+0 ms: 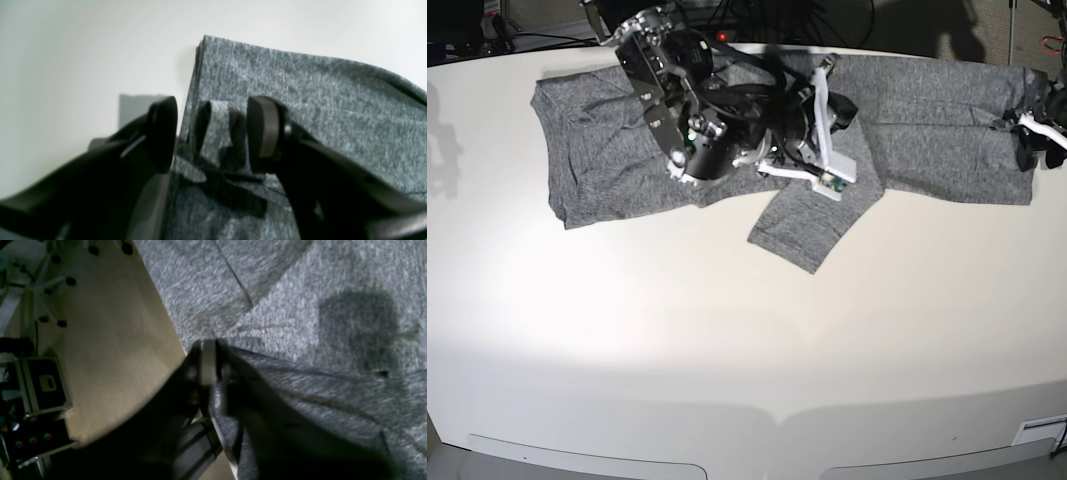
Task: Fold the T-shirt properly
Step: 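Release the sleeve and press the folded sleeve flat with the left gripper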
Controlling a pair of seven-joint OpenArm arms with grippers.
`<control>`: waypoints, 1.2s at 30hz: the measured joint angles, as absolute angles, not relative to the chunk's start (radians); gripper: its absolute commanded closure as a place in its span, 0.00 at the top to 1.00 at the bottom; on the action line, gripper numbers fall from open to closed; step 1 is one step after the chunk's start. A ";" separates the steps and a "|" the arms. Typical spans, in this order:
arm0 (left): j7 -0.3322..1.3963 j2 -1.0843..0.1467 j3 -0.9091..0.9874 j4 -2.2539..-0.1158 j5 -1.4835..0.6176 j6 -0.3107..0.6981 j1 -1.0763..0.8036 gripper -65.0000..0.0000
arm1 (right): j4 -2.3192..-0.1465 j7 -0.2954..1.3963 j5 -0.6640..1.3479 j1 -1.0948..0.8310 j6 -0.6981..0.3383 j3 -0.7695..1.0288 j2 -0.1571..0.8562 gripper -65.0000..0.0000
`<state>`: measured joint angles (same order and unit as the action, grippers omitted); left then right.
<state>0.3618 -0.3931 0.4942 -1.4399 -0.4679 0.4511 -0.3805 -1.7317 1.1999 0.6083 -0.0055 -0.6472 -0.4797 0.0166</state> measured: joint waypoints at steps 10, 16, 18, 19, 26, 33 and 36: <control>0.342 -0.393 0.494 -1.440 -0.468 0.451 -0.381 0.50 | -1.732 1.205 0.789 0.019 -0.675 -0.477 0.016 0.56; 0.404 -0.393 0.494 -1.531 -0.551 0.515 -0.385 0.49 | -1.732 1.211 0.616 0.095 -0.679 -0.348 0.017 0.56; 0.429 -0.383 0.494 -1.605 -0.582 0.521 -0.382 0.49 | -1.732 1.207 0.596 0.118 -0.678 -0.281 0.043 0.56; 0.436 -0.371 0.493 -1.643 -0.583 0.521 -0.382 0.49 | -1.732 1.196 0.586 0.125 -0.678 -0.244 0.057 0.56; 0.447 -0.278 0.299 -1.805 -0.550 0.523 -0.371 0.49 | -1.731 1.159 0.506 0.115 -0.654 -0.007 0.210 0.56; 0.442 -0.184 -0.046 -1.806 -0.334 0.361 -0.264 0.49 | -1.728 1.149 0.507 0.045 -0.651 0.206 0.347 0.56; 0.434 -0.132 -0.164 -1.806 -0.223 0.295 -0.213 0.49 | -1.728 1.148 0.509 0.004 -0.651 0.270 0.361 0.56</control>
